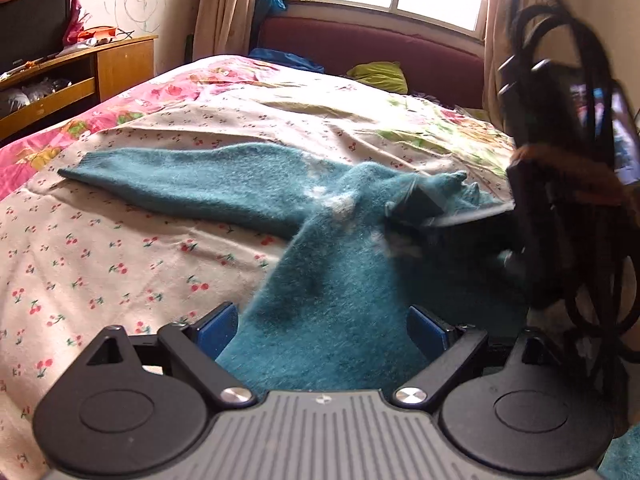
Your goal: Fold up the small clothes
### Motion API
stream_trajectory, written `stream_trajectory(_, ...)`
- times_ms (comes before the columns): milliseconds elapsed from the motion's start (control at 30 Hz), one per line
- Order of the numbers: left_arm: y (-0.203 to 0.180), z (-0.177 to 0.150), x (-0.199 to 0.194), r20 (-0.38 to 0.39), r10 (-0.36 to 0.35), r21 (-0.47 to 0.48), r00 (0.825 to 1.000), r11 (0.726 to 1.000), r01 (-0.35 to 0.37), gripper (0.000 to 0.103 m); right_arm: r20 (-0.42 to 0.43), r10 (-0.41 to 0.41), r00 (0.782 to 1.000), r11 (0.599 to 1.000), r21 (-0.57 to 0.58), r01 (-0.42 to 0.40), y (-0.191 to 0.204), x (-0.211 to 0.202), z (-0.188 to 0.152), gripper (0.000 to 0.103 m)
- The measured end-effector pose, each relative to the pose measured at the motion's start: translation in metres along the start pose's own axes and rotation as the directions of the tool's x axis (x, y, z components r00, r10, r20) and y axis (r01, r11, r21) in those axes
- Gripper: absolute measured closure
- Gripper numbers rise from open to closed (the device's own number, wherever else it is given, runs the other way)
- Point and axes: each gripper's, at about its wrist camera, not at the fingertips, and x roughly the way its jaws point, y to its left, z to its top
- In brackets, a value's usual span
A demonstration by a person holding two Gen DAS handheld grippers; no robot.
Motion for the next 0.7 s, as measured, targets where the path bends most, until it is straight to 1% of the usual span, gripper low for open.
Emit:
stream_trajectory(33,0.004,-0.002,-0.002,-0.004,0.004,-0.001,1.0,1.0,-0.004,0.003,-0.007,0.013,1.0,1.0,-0.007,-0.013,0.005,0.0,-0.001,0.082)
stream_trajectory(67,0.008,-0.004,-0.005,-0.005,0.007,-0.003,1.0,1.0,-0.007,0.003,-0.001,0.013,1.0,1.0,-0.012,-0.013,0.008,-0.003,-0.001,0.078)
stream_trajectory(133,0.017,-0.006,-0.014,0.005,0.008,-0.01,1.0,1.0,-0.008,0.003,0.041,0.031,0.999,1.0,-0.003,-0.031,0.013,-0.016,0.007,0.074)
stream_trajectory(200,0.025,-0.008,-0.023,0.015,0.012,-0.014,1.0,1.0,-0.012,0.003,0.09,0.067,0.994,0.998,-0.004,-0.067,0.019,-0.031,0.023,0.064)
stream_trajectory(267,0.034,-0.008,-0.029,0.02,0.012,-0.029,1.0,1.0,-0.011,0.003,0.134,0.108,0.985,0.994,-0.042,-0.104,0.034,-0.043,0.042,0.061)
stream_trajectory(367,0.05,-0.005,-0.038,0.029,0.012,-0.053,1.0,0.999,-0.01,0.003,0.156,0.193,0.969,0.975,-0.141,-0.171,0.073,-0.048,0.071,0.059)
stream_trajectory(400,0.056,-0.004,-0.042,0.034,0.015,-0.059,0.999,0.998,-0.013,0.003,0.155,0.22,0.963,0.965,-0.178,-0.192,0.09,-0.047,0.079,0.057)
stream_trajectory(500,0.079,-0.003,-0.054,0.053,0.03,-0.079,0.998,0.997,-0.026,0.003,0.136,0.288,0.948,0.927,-0.288,-0.24,0.142,-0.037,0.101,0.056)
stream_trajectory(567,0.096,-0.004,-0.057,0.05,0.055,-0.093,0.997,0.994,-0.05,0.003,0.115,0.33,0.937,0.9,-0.337,-0.275,0.175,-0.027,0.113,0.056)
stream_trajectory(633,0.114,-0.006,-0.057,0.046,0.088,-0.109,0.995,0.991,-0.083,0.003,0.109,0.352,0.929,0.885,-0.362,-0.293,0.206,-0.014,0.124,0.055)
stream_trajectory(700,0.13,-0.006,-0.054,0.043,0.119,-0.128,0.992,0.985,-0.112,0.003,0.117,0.352,0.929,0.875,-0.393,-0.282,0.236,-0.002,0.133,0.051)
